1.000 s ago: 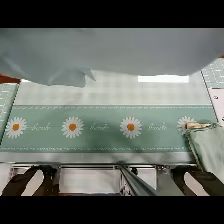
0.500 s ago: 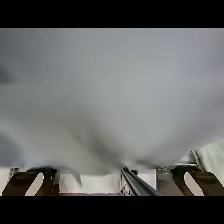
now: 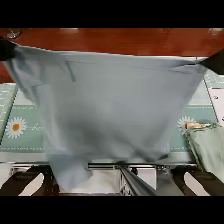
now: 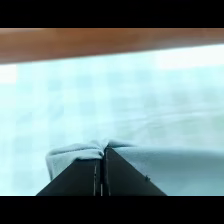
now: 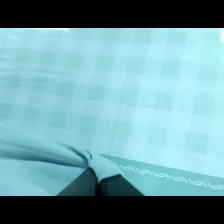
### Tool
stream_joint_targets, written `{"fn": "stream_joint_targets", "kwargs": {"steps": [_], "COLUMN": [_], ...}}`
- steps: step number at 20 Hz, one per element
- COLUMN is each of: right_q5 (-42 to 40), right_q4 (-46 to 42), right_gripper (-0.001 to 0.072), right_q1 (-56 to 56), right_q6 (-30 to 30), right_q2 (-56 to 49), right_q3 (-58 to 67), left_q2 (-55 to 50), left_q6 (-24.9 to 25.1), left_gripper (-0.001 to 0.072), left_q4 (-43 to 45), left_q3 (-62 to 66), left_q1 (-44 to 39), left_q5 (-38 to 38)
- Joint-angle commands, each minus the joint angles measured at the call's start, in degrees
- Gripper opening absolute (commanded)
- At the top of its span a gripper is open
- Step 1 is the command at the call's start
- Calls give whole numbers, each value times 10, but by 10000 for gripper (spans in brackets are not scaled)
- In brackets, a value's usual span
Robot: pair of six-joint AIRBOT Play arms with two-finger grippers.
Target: Fold the shirts.
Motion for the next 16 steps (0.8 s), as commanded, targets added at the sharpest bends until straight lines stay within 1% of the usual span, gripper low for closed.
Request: {"fn": "stream_joint_targets", "kwargs": {"steps": [1,4,7,8,12,14,16], "right_q5": [-124,-163,-156,-150,-133,-95,-45], "right_q4": [3,17,21,30,73,78,76], "right_gripper": [30,30,30,30,30,30,30], "right_q1": [0,0,0,0,0,0,-5], "right_q6": [-7,14,52,56,66,45,20], "right_q2": [-145,-297,-425,-459,-532,-540,-535], "right_q3": [-27,53,171,206,270,270,270], "left_q2": [-132,-230,-311,-334,-387,-392,-384], "left_q6": [-41,-97,-151,-157,-156,-153,-115], "left_gripper": [17,18,18,18,18,19,18], "left_q4": [1,1,-7,-22,-78,-82,-82], "left_q3": [-11,16,57,69,77,78,85], "left_q1": [-1,-1,-1,-1,-1,-1,3], "left_q5": [92,148,177,178,171,150,94]}}
